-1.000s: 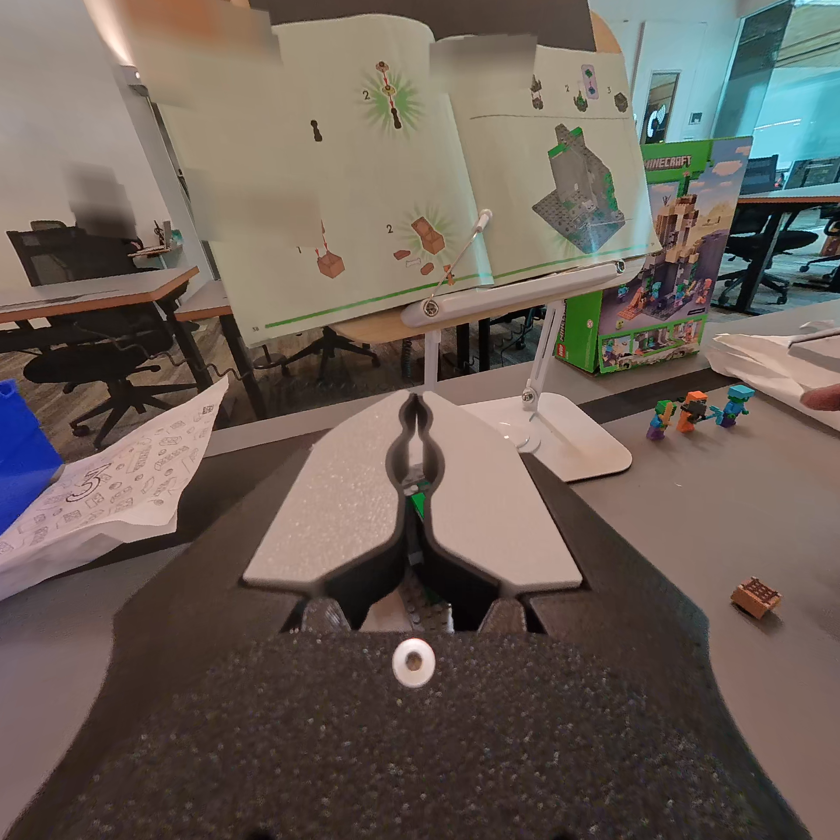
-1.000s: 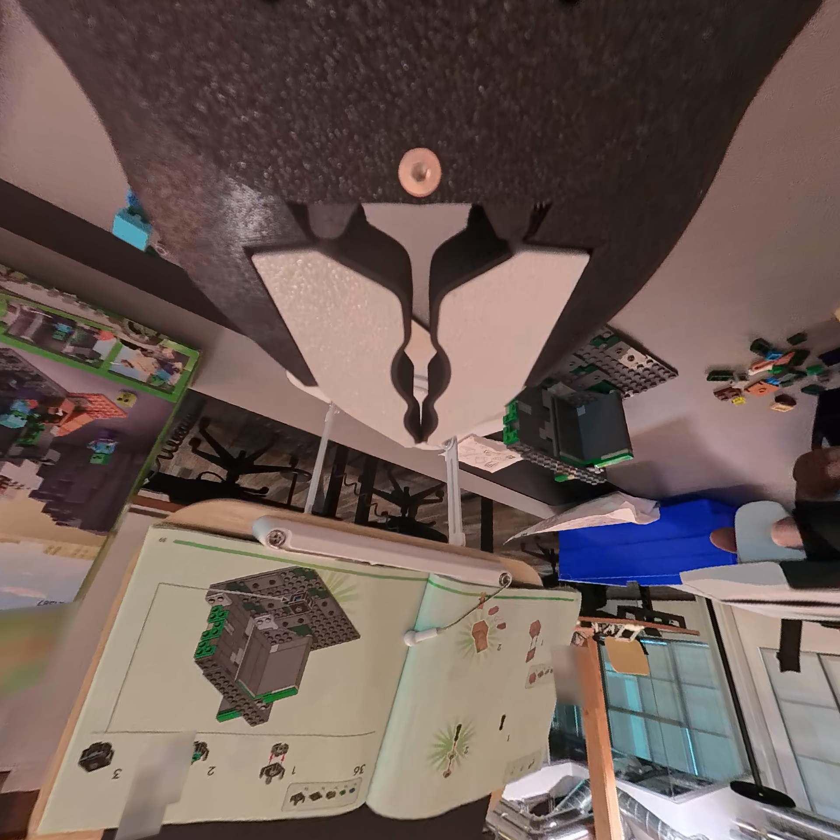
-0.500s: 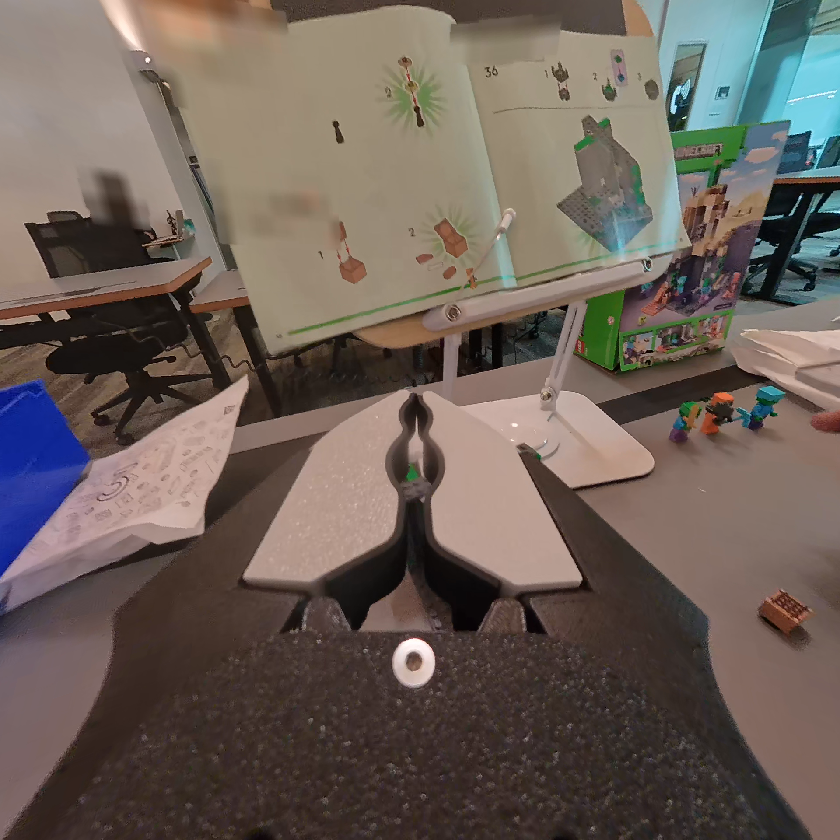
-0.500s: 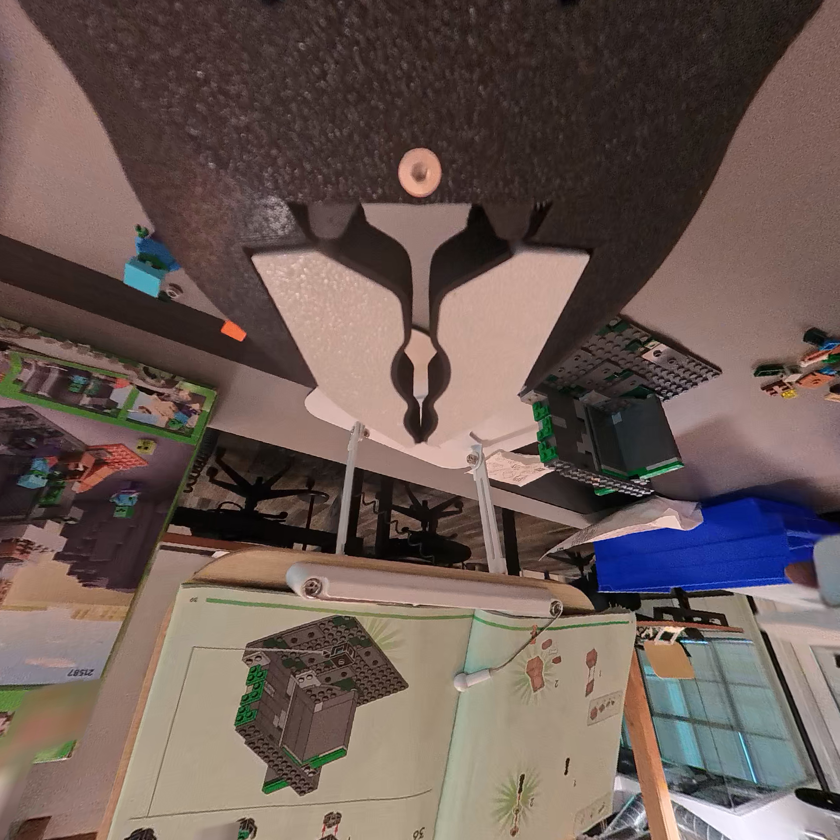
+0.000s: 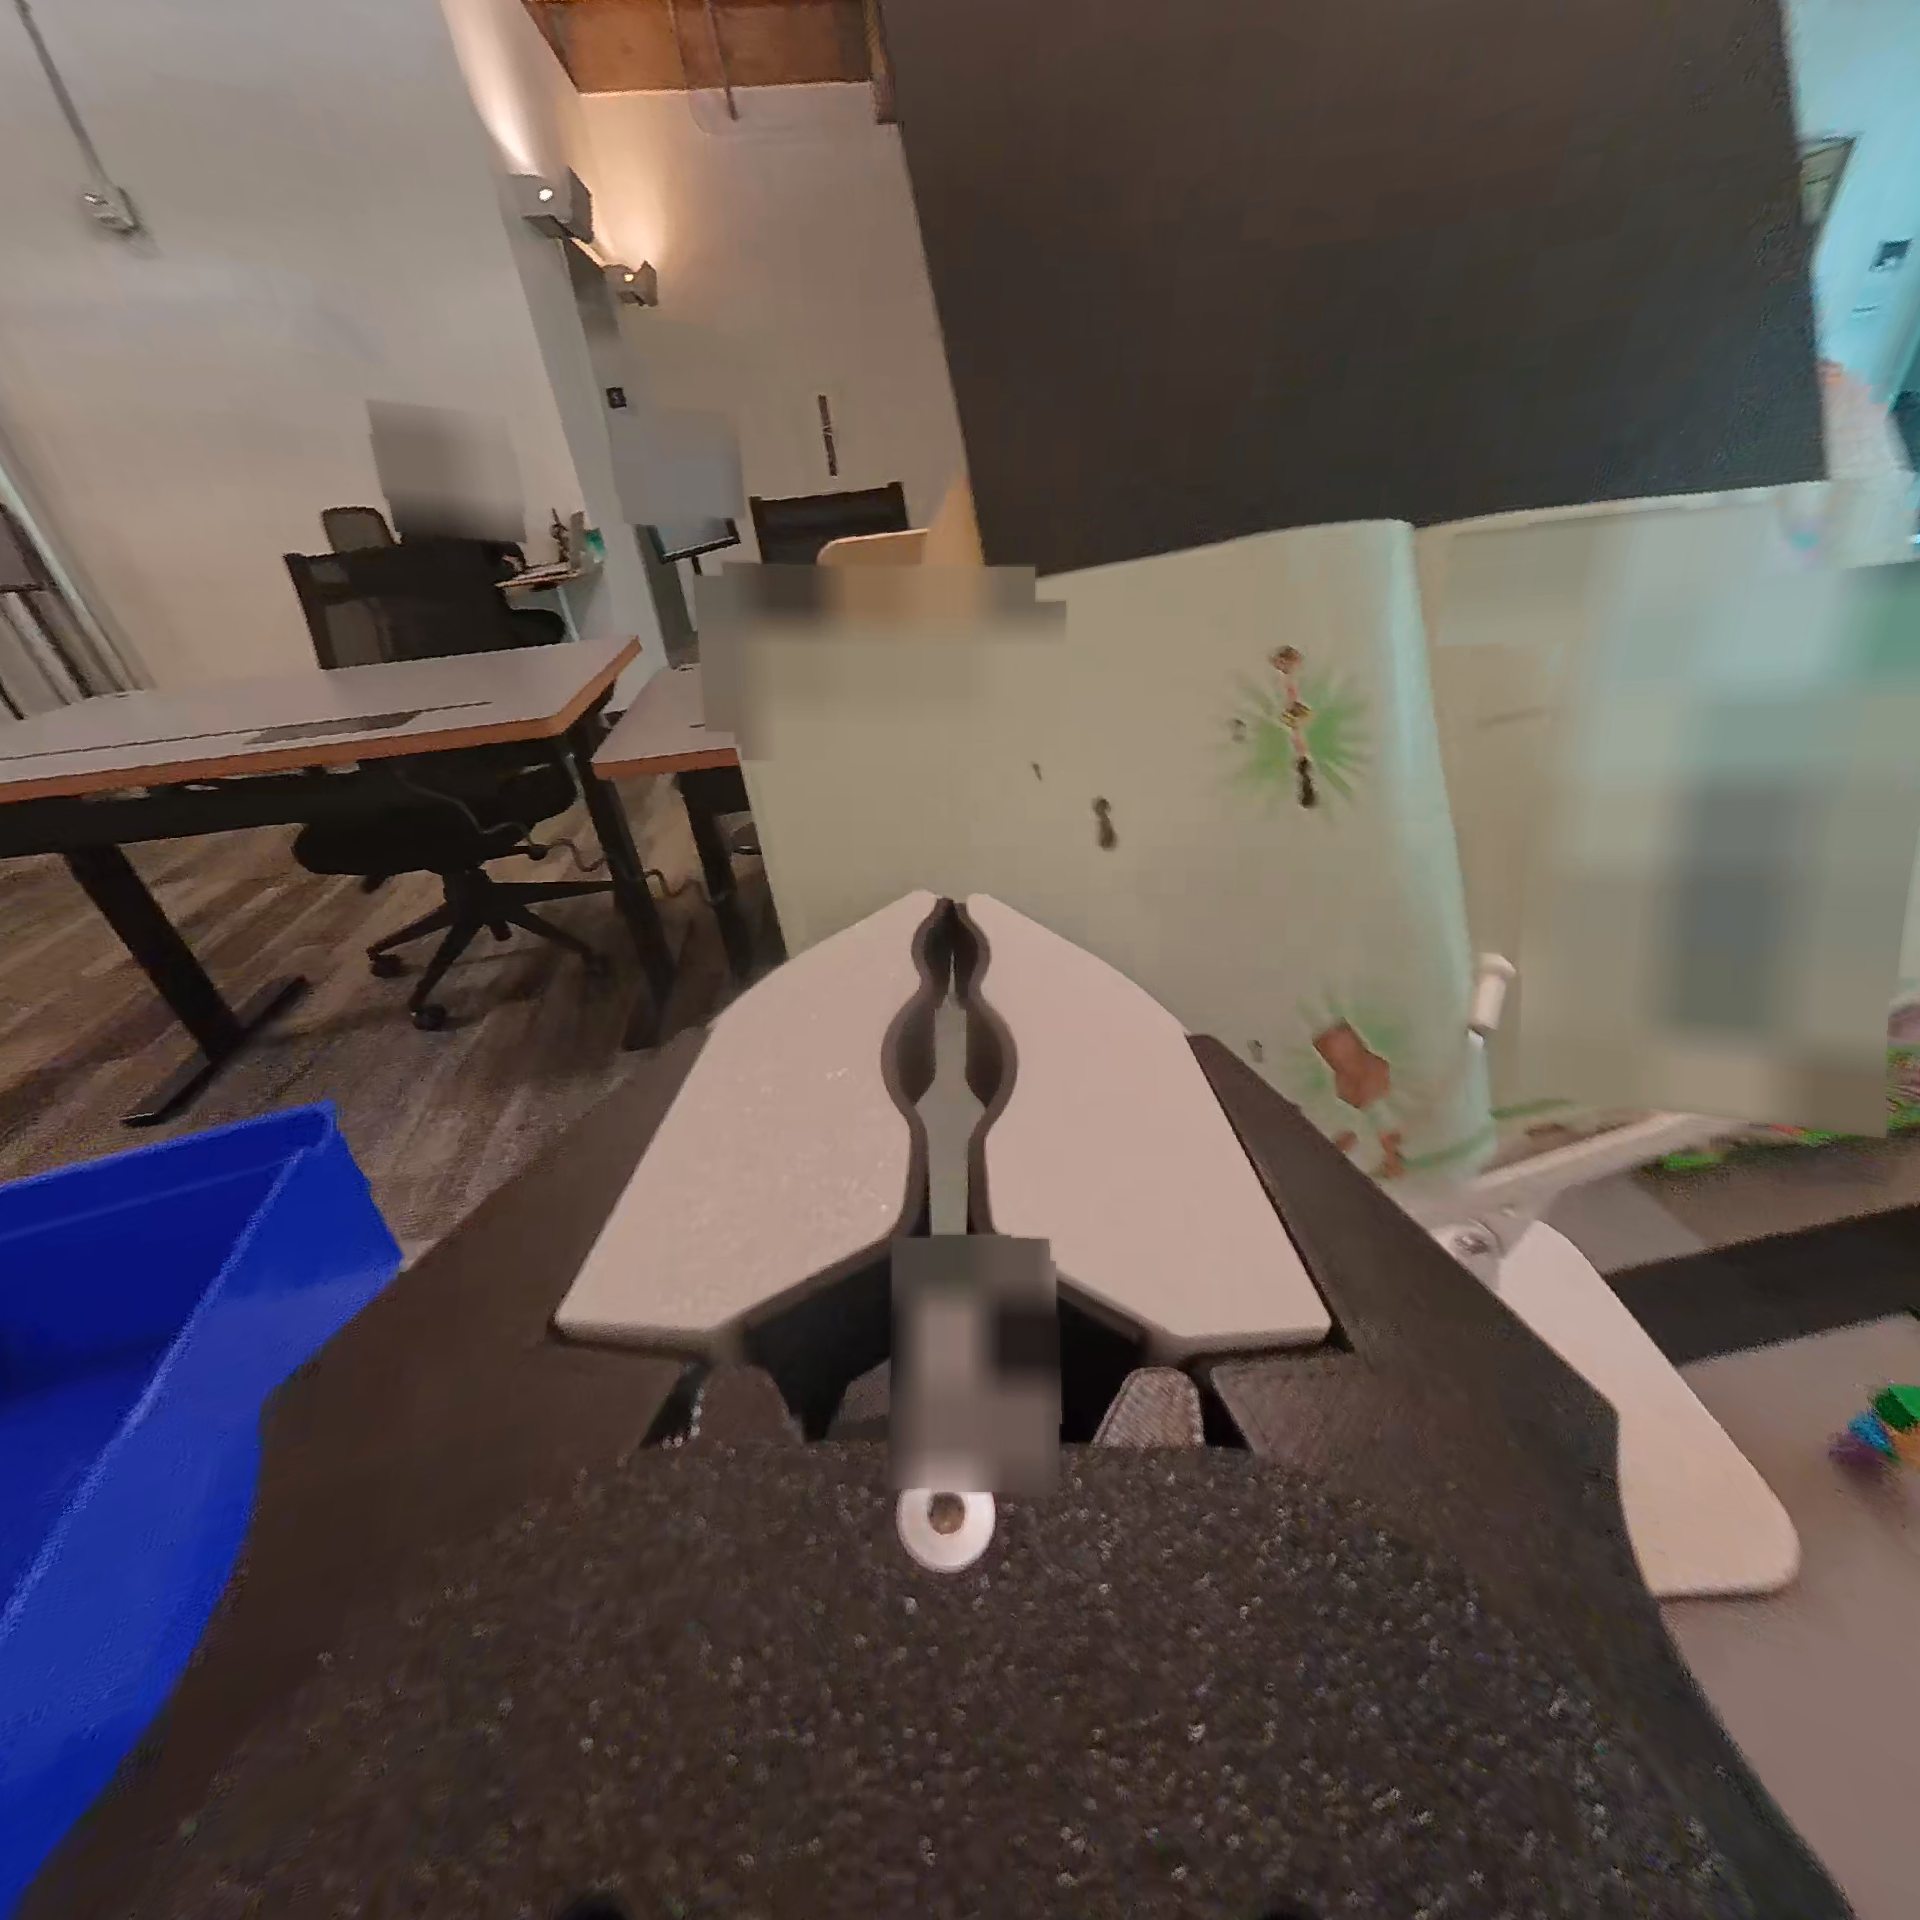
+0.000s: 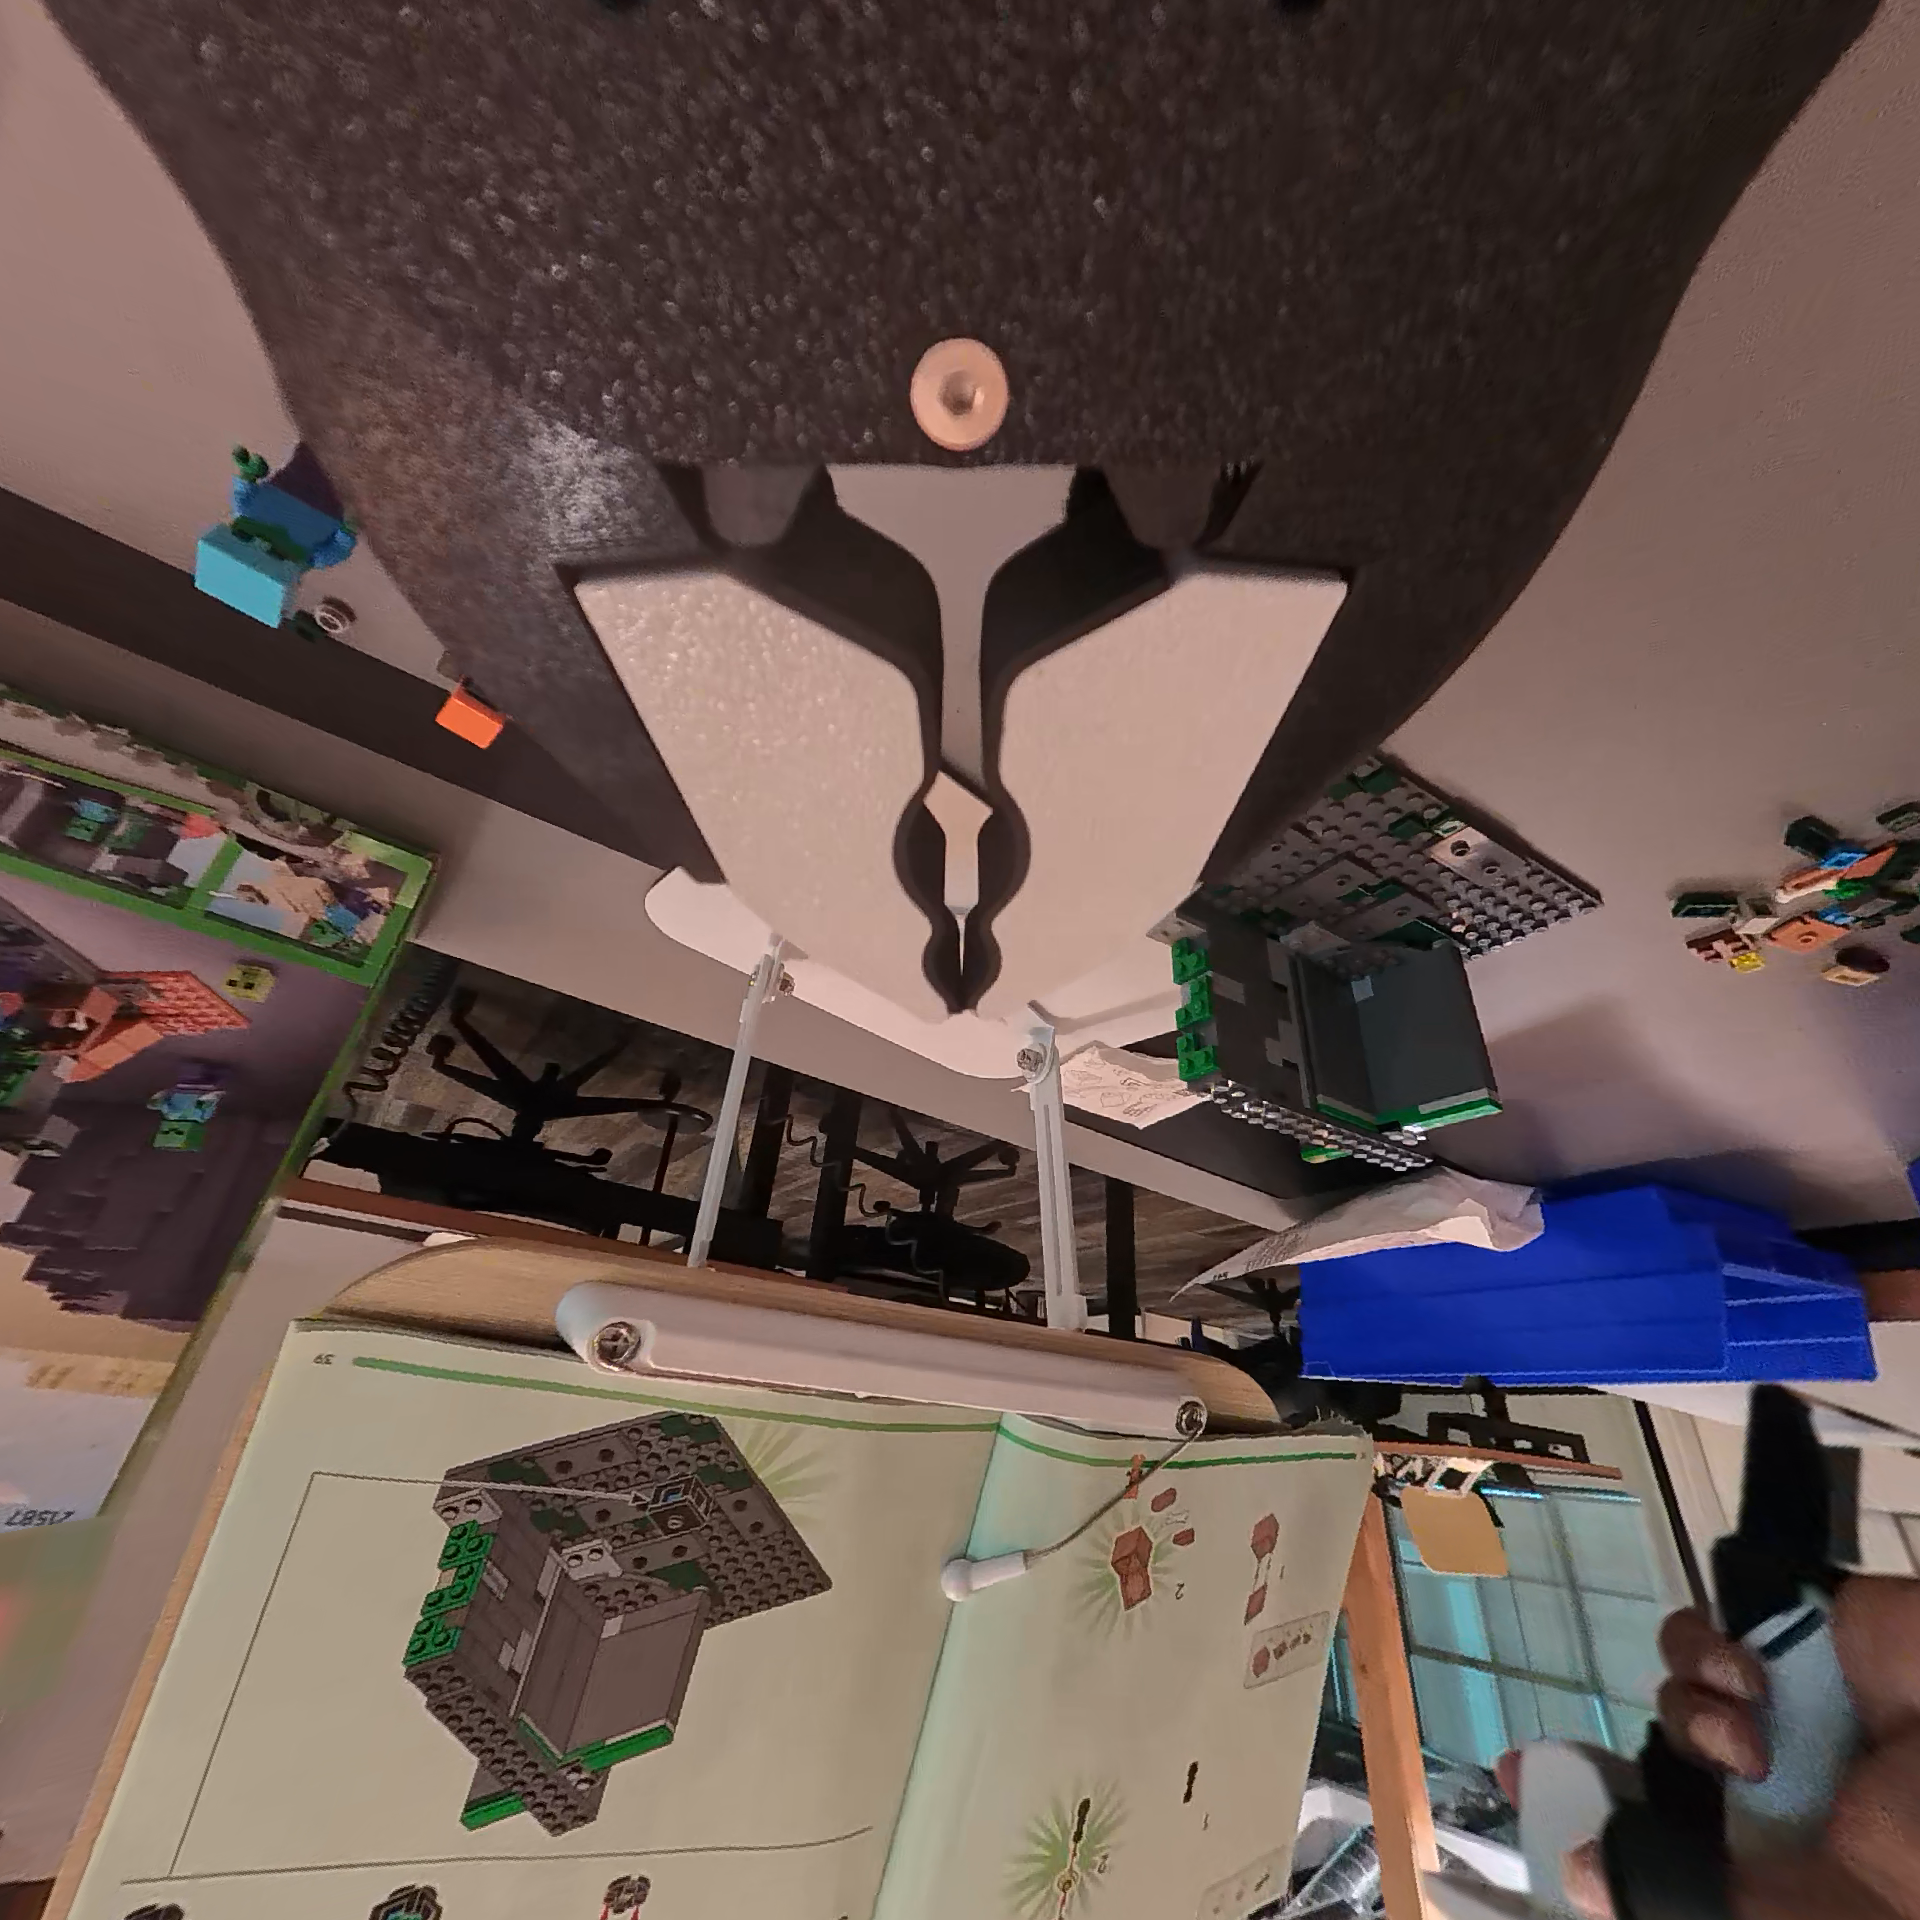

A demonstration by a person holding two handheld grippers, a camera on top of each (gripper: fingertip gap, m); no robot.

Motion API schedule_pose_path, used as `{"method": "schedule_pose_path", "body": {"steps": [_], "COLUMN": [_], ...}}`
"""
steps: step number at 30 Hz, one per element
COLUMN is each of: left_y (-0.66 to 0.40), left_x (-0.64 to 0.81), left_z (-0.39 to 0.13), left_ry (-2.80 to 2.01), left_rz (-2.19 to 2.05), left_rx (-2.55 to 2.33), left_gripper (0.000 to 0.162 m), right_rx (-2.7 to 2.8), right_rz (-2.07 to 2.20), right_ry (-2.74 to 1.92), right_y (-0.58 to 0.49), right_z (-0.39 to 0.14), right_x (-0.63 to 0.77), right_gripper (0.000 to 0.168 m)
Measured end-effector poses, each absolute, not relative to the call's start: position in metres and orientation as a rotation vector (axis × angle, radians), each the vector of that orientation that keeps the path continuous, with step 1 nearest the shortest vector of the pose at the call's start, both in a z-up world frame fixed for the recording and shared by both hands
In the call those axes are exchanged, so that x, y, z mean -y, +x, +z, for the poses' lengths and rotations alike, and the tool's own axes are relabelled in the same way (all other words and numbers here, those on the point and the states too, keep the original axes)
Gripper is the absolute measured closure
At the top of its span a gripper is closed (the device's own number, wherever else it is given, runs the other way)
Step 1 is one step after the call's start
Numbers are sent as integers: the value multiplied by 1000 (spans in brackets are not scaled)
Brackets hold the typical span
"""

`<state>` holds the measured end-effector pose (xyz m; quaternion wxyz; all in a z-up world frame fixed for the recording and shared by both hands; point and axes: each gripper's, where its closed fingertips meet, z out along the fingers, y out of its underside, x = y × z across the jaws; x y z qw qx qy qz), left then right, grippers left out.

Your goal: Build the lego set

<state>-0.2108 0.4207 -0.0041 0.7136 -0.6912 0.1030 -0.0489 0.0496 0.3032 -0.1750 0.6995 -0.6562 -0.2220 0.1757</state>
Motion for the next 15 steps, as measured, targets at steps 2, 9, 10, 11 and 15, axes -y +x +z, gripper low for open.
{"method": "schedule_pose_path", "body": {"steps": [2,9,10,11,15], "left_y": [-219,-226,-226,-225,-223], "left_x": [-438,-469,-472,-474,-481], "left_z": [0,2,3,3,9], "left_ry": [-1545,-1556,-1553,-1547,-1520], "left_rz": [-85,-55,-45,-40,-42], "left_rx": [-204,-201,-204,-209,-223], "left_gripper": [162,162,162,162,162], "right_rx": [508,551,556,559,565], "right_rz": [388,382,380,380,383], "right_ry": [-1463,-1460,-1463,-1465,-1469], "right_y": [49,44,43,42,42], "right_z": [-176,-181,-182,-183,-186], "right_x": [-303,-302,-302,-302,-303], "right_gripper": [168,168,168,168,168]}}
